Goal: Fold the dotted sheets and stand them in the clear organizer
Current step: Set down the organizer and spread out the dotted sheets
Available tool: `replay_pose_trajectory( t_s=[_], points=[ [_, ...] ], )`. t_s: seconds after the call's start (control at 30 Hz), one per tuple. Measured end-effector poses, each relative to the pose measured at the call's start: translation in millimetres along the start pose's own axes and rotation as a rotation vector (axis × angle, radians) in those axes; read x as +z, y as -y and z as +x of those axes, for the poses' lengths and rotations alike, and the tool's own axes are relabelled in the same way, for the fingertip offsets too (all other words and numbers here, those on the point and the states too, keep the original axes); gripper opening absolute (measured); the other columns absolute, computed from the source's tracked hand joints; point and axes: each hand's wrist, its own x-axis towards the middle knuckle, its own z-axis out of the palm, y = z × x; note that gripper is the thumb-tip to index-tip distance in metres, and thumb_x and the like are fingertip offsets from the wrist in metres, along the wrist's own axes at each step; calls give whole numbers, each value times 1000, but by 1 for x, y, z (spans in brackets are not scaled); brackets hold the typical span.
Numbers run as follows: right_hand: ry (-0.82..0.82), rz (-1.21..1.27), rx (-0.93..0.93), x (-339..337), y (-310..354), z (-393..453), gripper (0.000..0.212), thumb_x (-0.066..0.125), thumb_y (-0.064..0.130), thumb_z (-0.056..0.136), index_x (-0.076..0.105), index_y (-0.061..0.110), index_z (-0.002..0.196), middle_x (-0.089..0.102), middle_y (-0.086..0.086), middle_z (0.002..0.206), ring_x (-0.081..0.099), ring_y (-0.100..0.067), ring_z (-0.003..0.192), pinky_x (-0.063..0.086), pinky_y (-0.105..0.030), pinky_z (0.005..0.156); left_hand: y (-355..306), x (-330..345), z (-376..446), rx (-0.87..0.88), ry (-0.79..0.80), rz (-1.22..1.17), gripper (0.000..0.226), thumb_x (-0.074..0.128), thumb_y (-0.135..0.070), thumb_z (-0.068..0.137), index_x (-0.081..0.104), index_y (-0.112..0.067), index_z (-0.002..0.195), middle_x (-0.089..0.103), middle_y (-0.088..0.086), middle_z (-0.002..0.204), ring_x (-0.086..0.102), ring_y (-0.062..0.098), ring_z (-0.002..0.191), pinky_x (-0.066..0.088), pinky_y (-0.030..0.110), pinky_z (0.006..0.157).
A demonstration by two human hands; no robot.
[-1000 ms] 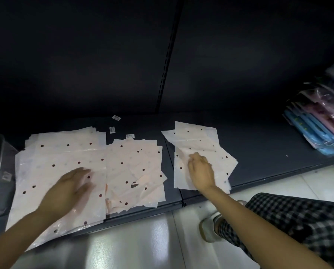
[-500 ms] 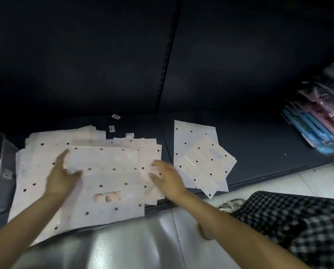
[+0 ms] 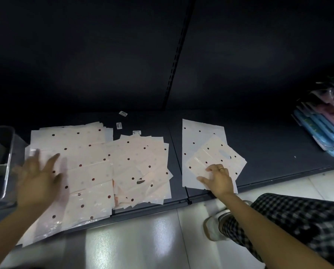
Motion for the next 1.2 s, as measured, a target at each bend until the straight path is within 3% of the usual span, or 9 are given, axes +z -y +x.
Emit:
replay_pose_trajectory(
  t_s=[0.2,0.33,0.47,0.57,0.73,0.9,1.0,1.1,1.2],
  points=[
    [-20,23,-1,-2,-1,5,12,57,28,91,54,21,83,46,2,111,43,-21,109,40,-32,80,-1,45,-3,239,396,71,51,47,-38,96,39,-23,144,20,9,157,12,28,146,13,43,118],
    [-14,-53,20,-6,-4,7,16,51,25,95,56,12,87,48,-4,113,44,-23,108,45,-34,82,10,57,-1,262,478,151,70,18,-59,87,23,-28,149,9,6,159,2,23,147,8,42,119],
    [55,-4,28,-7,-2,4,37,63,46,84,48,22,109,38,4,113,38,-20,112,42,-33,83,14,59,3,256,481,185,82,3,-69,80,16,-31,151,1,5,160,-4,22,147,8,43,119],
    [33,-20,22,-7,-5,5,19,59,34,90,54,21,104,43,0,117,41,-22,112,43,-33,81,15,61,0,277,490,225,95,-8,-70,69,11,-26,152,2,4,160,-4,23,147,8,42,119],
    [-72,47,46,-19,3,7,18,49,22,95,59,11,87,58,-9,98,53,-27,94,47,-35,73,-8,48,-4,216,409,71,53,37,-50,97,31,-31,146,8,1,159,2,25,147,10,44,118],
    [-166,331,-26,-35,67,-7,19,47,20,96,50,14,78,58,-3,71,55,-23,66,35,-28,54,-74,31,-20,363,345,-277,49,55,-29,94,40,-27,141,23,-2,155,16,17,145,15,27,114],
    [-81,610,-2,-34,125,-21,19,51,16,94,50,14,75,57,-2,72,53,-21,70,43,-29,61,-116,26,-36,304,627,-607,72,70,-35,80,32,-34,142,31,-8,150,27,10,140,22,22,111],
    [192,1072,181,-30,171,-41,19,50,13,94,50,12,75,62,-10,81,64,-20,68,54,-31,66,-141,32,-52,322,886,-739,112,82,-45,62,9,-43,147,21,-23,147,21,-5,136,23,12,109],
    [424,1460,208,-27,187,-52,11,49,14,97,54,5,92,67,-17,91,71,-19,69,58,-25,66,-148,42,-54,280,683,-787,110,83,-21,71,6,-44,147,23,-32,142,23,-10,133,21,-6,92]
  ],
)
